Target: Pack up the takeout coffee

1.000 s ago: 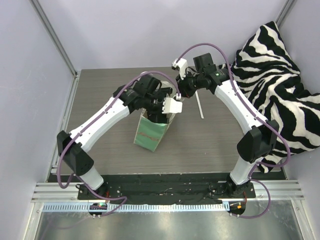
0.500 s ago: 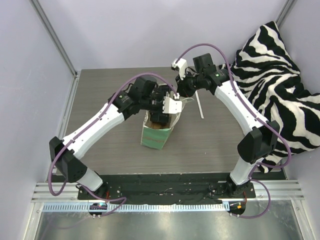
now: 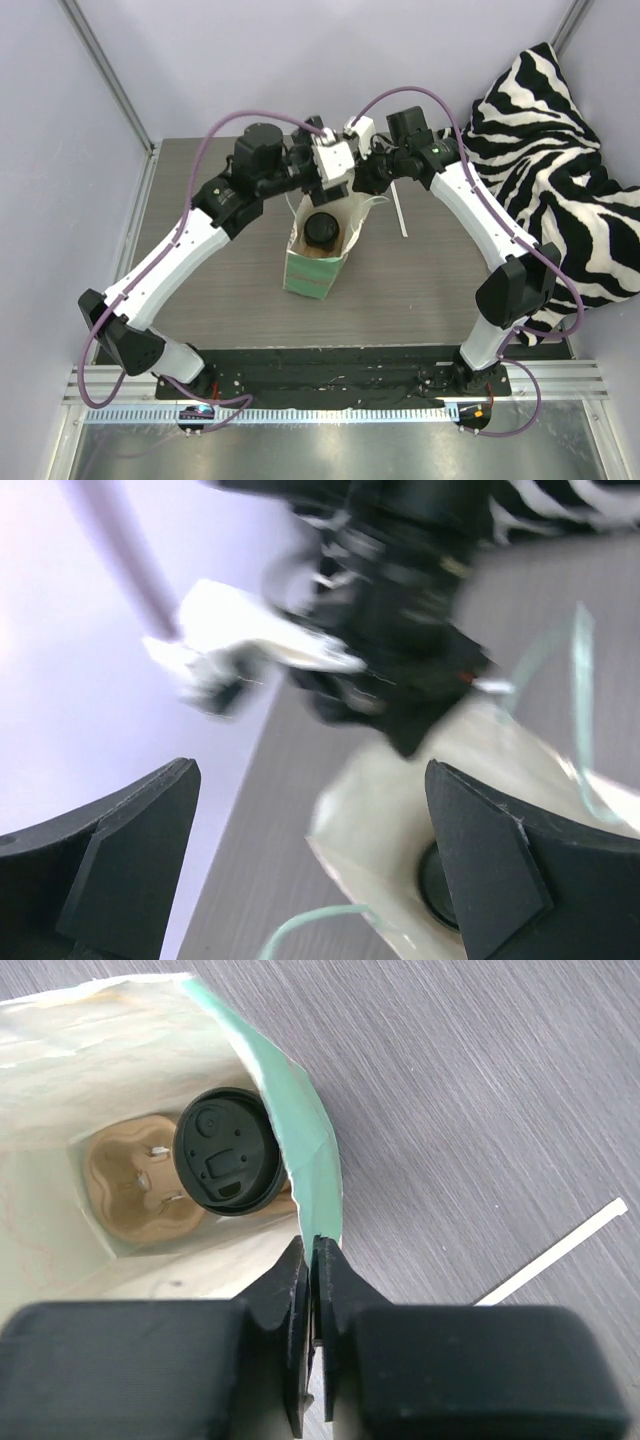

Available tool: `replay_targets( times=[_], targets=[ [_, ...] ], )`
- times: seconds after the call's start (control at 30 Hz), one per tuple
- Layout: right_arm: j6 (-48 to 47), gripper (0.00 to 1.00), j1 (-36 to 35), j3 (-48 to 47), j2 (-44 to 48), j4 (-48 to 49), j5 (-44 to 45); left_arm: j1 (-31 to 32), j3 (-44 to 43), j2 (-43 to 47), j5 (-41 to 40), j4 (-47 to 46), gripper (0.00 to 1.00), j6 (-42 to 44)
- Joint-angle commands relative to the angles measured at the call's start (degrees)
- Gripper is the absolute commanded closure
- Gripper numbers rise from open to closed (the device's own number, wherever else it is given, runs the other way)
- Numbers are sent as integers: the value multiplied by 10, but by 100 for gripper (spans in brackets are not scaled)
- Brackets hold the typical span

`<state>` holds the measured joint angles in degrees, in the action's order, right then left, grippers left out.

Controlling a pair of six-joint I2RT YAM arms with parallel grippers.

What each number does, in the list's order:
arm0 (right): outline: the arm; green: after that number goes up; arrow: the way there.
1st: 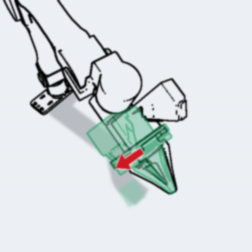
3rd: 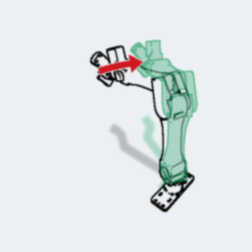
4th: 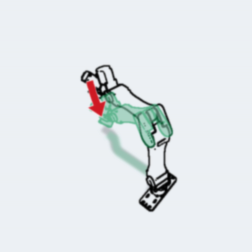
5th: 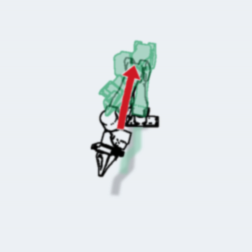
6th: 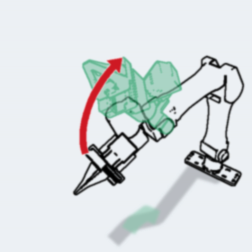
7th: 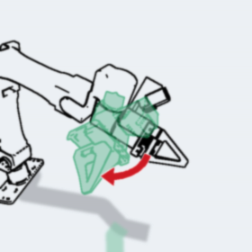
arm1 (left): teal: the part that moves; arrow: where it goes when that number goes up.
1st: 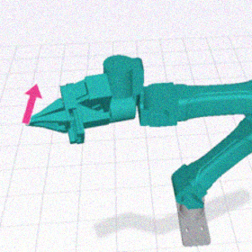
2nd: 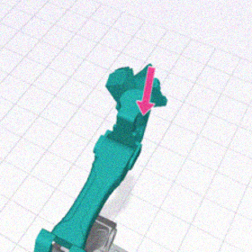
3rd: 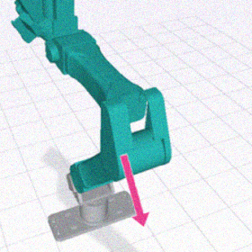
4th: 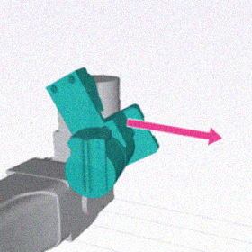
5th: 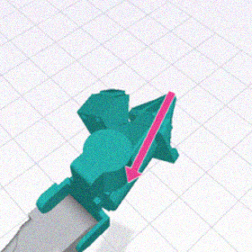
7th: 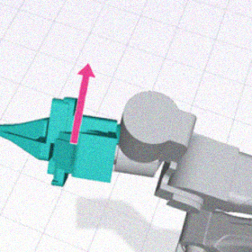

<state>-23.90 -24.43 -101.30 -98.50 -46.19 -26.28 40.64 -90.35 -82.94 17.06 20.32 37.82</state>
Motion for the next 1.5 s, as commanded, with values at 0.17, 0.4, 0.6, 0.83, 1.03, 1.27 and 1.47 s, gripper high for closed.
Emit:
replay_targets(
  times=[0.17,0.4,0.6,0.83,1.03,1.27,1.47],
  targets=[
    [10,60,-8,-41,17,27,-3,-62,-174,-59,-86,-6,0,-181],
    [32,43,-9,-74,8,36,-3,-109,-219,-82,-105,41,0,-258],
    [78,32,-9,-130,-3,45,-5,-146,-209,-89,-120,67,0,-303],
    [161,24,6,-191,0,82,34,-193,-218,-106,-127,96,0,-371],
    [232,25,118,-211,-18,68,137,-251,-217,-120,-141,118,0,-447],
    [168,35,162,-154,-97,-9,234,-328,-186,-135,-107,173,0,-540],
    [165,41,166,-173,-211,-22,225,-340,-121,-120,-91,184,0,-530]
  ],
)
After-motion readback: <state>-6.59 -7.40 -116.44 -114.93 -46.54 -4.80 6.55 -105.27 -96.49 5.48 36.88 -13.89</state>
